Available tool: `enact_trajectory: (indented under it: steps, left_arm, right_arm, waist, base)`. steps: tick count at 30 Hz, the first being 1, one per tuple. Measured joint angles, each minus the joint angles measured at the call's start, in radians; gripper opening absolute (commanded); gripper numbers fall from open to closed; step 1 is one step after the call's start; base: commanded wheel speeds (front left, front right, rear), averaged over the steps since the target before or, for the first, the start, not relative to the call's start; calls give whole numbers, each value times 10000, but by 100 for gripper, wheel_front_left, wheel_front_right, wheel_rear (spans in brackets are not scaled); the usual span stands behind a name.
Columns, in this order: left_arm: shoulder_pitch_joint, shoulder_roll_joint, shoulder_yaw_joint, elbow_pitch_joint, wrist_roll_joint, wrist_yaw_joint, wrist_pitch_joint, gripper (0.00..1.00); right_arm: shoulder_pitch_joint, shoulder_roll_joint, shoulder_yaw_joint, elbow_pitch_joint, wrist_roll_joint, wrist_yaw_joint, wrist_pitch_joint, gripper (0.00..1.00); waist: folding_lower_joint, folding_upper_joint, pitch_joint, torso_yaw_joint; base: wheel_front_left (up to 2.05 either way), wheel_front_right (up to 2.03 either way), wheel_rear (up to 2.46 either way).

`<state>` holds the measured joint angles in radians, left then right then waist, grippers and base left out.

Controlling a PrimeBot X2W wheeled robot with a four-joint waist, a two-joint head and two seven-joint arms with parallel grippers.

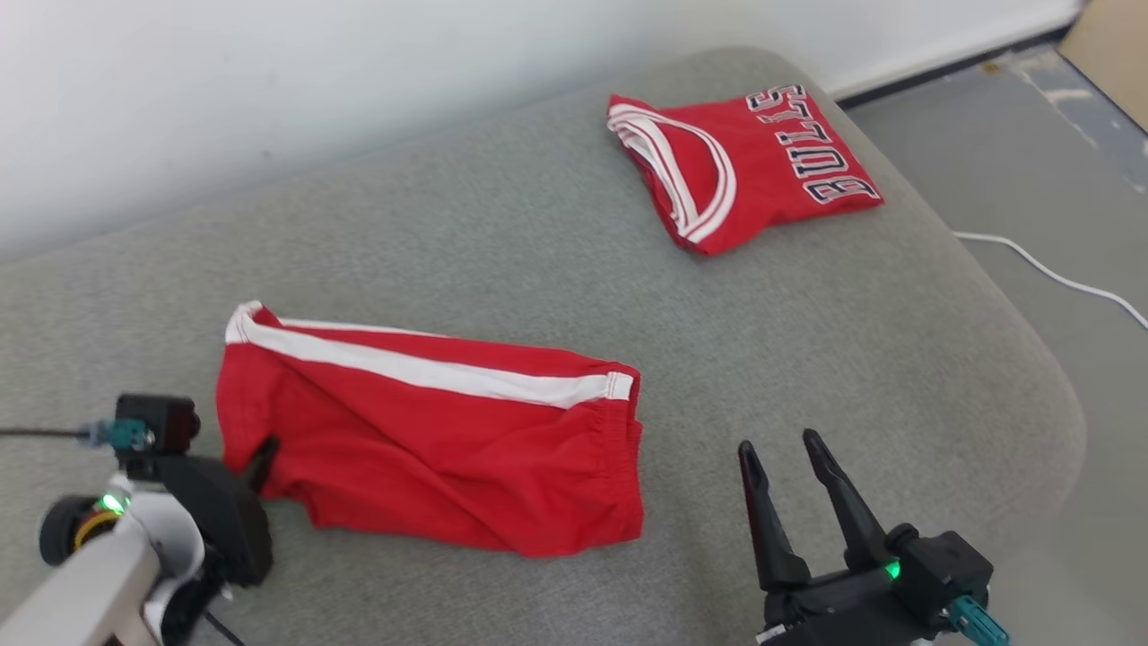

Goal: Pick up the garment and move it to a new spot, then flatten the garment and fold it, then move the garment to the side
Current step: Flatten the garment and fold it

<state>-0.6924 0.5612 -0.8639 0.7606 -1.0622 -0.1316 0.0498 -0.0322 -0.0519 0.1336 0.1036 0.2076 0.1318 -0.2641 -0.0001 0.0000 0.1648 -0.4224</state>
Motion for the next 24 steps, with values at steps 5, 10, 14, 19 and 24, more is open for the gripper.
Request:
enact_trajectory:
  steps: [5,10,14,19,24]
  left_arm:
    - [882,-349,65,-178,-132,234,-851,0]
    - [1816,-656,54,-637,-280,711,-1358,0]
    - [2574,-938,105,-1043,-504,1074,-1641,0]
    - [3301,-1195,4,-1409,-589,1400,-1816,0]
    - [3544,-1325,-113,-1522,-360,1618,-2347,65]
  right_arm:
    - [411,-56,-349,100,-69,0,2,100]
    - [907,-171,-686,113,-65,0,2,100]
    - [1196,-234,-884,102,-58,0,2,100]
    - [1254,-334,-880,67,-58,2,2,100]
    - [1249,-426,-832,71,-69,0,0,100]
  waist:
    - [0,0,-453,541]
    - [0,-1,-864,1191]
    - [-1,-1,-1171,1680]
    - [-1,-1,-1473,2153]
    - [-1,-1,-1669,2373]
  base:
    - [0,0,0]
    - [0,0,0]
    - [0,0,0]
    - [0,0,0]
    - [0,0,0]
